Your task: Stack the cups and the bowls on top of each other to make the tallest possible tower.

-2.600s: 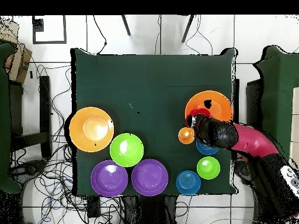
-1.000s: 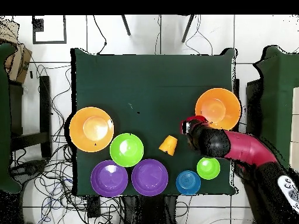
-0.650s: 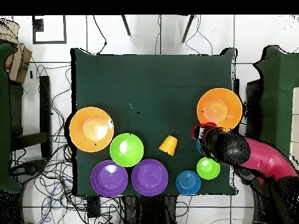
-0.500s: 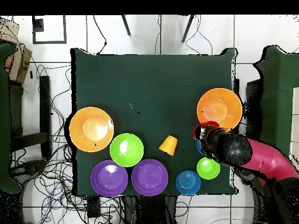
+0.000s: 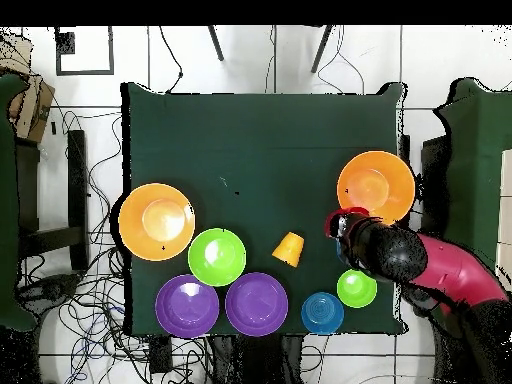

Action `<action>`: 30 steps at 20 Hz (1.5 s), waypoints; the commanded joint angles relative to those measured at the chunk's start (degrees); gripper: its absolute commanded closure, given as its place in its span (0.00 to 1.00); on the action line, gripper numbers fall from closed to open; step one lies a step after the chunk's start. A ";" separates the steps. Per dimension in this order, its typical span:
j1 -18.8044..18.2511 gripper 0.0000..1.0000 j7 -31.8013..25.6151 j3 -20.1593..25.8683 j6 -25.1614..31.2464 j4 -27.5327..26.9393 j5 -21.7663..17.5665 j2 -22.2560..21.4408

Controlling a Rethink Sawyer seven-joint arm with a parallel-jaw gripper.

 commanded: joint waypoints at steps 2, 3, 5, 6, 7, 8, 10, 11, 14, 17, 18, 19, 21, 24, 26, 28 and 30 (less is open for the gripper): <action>1.42 1.00 -6.08 4.45 7.25 -3.46 -1.06 3.44; 1.32 1.00 -6.56 4.97 8.45 -3.49 -0.54 2.48; 1.20 1.00 -7.40 5.58 11.27 -3.83 0.27 0.85; 1.06 1.00 -7.67 5.80 12.06 -4.06 0.37 0.47; 1.06 1.00 -7.87 5.91 12.58 -4.45 0.20 0.41; 0.89 1.00 -7.88 6.11 12.57 -4.62 0.01 0.57; 1.00 1.00 -8.00 6.36 12.39 -5.68 -0.76 1.17; 0.97 1.00 -8.19 6.31 12.62 -6.18 -1.21 1.31; 0.26 1.00 -8.54 6.60 13.63 -5.80 -1.39 0.42; -0.65 1.00 -9.15 7.60 15.61 -4.73 -0.45 -2.16; -0.86 1.00 -9.45 7.85 15.89 -4.76 -0.56 -2.54; -1.00 1.00 -9.70 8.01 16.16 -5.11 -0.80 -2.55; -1.08 1.00 -10.14 8.04 16.24 -6.14 -1.80 -1.80; -1.25 1.00 -10.78 8.18 15.99 -6.83 -3.12 -1.47; -1.23 1.00 -11.28 8.19 15.72 -6.97 -4.07 -2.08; -1.14 1.00 -11.53 8.09 14.76 -6.97 -5.26 -2.69; -0.76 1.00 -11.87 7.90 13.41 -7.75 -6.86 -2.39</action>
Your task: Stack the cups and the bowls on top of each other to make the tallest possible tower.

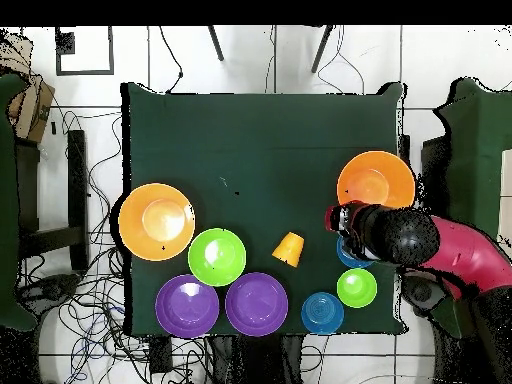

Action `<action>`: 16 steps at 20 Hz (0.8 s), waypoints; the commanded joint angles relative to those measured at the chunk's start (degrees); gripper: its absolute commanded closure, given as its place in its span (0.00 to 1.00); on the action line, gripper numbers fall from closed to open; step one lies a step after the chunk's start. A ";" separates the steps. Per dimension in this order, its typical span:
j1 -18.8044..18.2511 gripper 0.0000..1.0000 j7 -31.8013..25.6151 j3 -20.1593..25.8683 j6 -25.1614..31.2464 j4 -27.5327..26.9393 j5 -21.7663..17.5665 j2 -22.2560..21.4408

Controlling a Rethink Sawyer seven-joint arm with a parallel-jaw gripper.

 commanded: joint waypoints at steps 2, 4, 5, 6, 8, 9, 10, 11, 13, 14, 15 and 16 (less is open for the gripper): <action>0.94 1.00 -12.40 2.46 0.76 -4.85 -8.69 -0.88; 1.21 1.00 -12.23 2.45 -0.63 -5.18 -10.02 -0.45; 1.35 1.00 -12.25 2.44 -1.07 -5.32 -10.78 -0.35; 1.42 1.00 -12.22 2.53 -1.63 -5.54 -11.52 -0.29; 1.21 1.00 -12.71 3.09 -2.25 -5.49 -12.77 -0.87; 1.16 1.00 -13.01 3.33 -2.33 -5.53 -13.43 -1.10; 1.05 1.00 -13.24 3.62 -2.67 -5.55 -14.11 -1.33; 1.33 1.00 -13.11 3.47 -2.11 -6.01 -14.65 -1.19; 2.03 1.00 -12.61 3.12 -1.98 -6.80 -16.26 -0.57; 2.40 1.00 -11.58 2.76 -3.15 -6.55 -17.39 -0.31; 2.82 1.00 -10.02 2.09 -4.44 -6.17 -18.43 0.02; 3.53 1.00 -8.00 1.26 -6.03 -5.51 -19.64 0.07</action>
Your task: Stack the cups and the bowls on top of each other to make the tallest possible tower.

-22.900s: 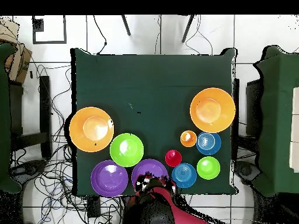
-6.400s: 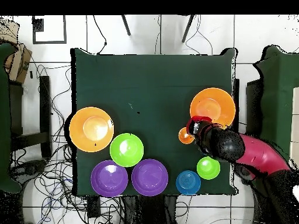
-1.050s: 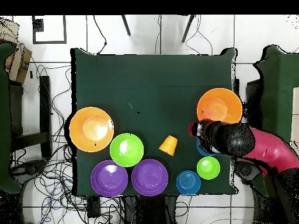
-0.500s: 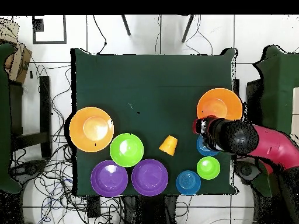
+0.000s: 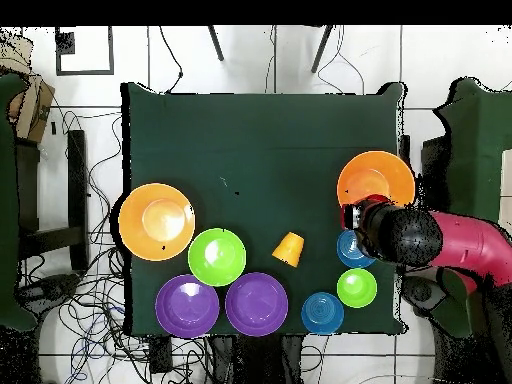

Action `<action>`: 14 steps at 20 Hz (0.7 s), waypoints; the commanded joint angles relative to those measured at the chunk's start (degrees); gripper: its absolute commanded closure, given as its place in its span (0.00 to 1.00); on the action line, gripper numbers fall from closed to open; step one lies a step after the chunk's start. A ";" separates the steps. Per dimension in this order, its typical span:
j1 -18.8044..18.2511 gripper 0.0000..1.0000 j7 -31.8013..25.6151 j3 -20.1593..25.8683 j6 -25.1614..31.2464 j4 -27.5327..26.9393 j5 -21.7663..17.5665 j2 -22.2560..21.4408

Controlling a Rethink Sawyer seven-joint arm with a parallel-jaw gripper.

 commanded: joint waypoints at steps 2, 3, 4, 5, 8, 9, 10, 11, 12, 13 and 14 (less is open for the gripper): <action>4.47 1.00 -4.44 -0.50 -8.03 -1.56 -11.12 0.69; 4.66 1.00 -3.60 -0.85 -8.76 -1.35 -11.83 0.46; 4.81 1.00 -3.06 -1.10 -9.37 -1.33 -12.38 0.62; 4.96 1.00 -2.53 -1.35 -9.98 -1.32 -12.94 0.78; 4.97 1.00 -3.98 -0.79 -9.04 -3.18 -13.30 1.94; 4.95 1.00 -5.00 -0.35 -8.16 -4.23 -13.14 2.44; 4.73 1.00 -6.01 0.08 -7.68 -5.02 -13.08 3.05; 4.42 1.00 -7.06 0.54 -7.00 -5.62 -12.86 3.66; 4.14 1.00 -8.08 0.95 -6.21 -6.26 -12.61 4.40; 3.55 1.00 -8.75 1.24 -6.46 -6.07 -12.72 4.76; 3.12 1.00 -9.55 1.53 -6.18 -6.27 -12.68 5.16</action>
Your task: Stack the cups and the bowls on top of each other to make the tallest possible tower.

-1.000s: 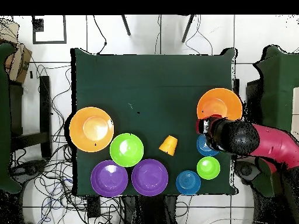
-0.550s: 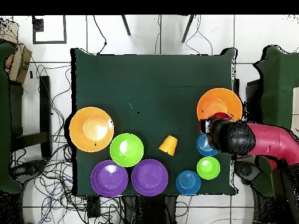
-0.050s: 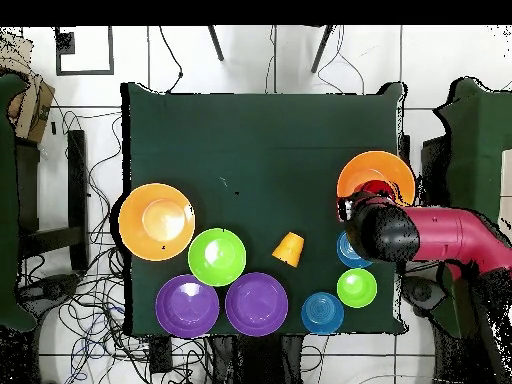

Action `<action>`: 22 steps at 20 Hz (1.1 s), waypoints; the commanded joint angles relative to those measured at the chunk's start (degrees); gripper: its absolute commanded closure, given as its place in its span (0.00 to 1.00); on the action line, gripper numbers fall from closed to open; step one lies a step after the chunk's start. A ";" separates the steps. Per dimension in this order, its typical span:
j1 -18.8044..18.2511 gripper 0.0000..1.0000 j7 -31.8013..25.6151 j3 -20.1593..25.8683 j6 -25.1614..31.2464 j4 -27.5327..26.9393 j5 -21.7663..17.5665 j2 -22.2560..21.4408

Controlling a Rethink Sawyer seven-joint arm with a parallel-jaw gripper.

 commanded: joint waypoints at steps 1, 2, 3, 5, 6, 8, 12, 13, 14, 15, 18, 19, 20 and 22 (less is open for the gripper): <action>-0.02 1.00 -10.35 2.03 0.29 -5.12 -4.77 4.58; -0.35 1.00 -10.86 2.15 0.55 -5.25 -4.69 4.87; -0.65 1.00 -11.31 2.25 0.65 -5.54 -4.71 5.34; -1.23 1.00 -11.34 2.04 0.31 -5.26 -4.96 5.91; -1.37 1.00 -10.91 1.84 -0.25 -4.95 -5.21 6.13; -1.45 1.00 -10.48 1.63 -0.70 -4.88 -5.47 6.70; -1.45 1.00 -9.65 1.21 -1.90 -5.19 -6.40 8.27; -1.36 1.00 -9.41 1.06 -2.21 -5.42 -6.73 8.89; -1.21 1.00 -9.13 0.89 -2.52 -5.62 -7.02 9.36; -0.89 1.00 -8.76 0.79 -2.72 -5.90 -7.17 9.75; -0.02 1.00 -7.81 0.42 -3.45 -6.81 -7.77 11.25; 0.18 1.00 -7.52 0.29 -3.69 -7.14 -8.03 11.92; 0.27 1.00 -7.36 0.27 -3.96 -7.49 -8.25 12.54; 0.23 1.00 -7.51 0.55 -3.94 -8.04 -8.29 13.20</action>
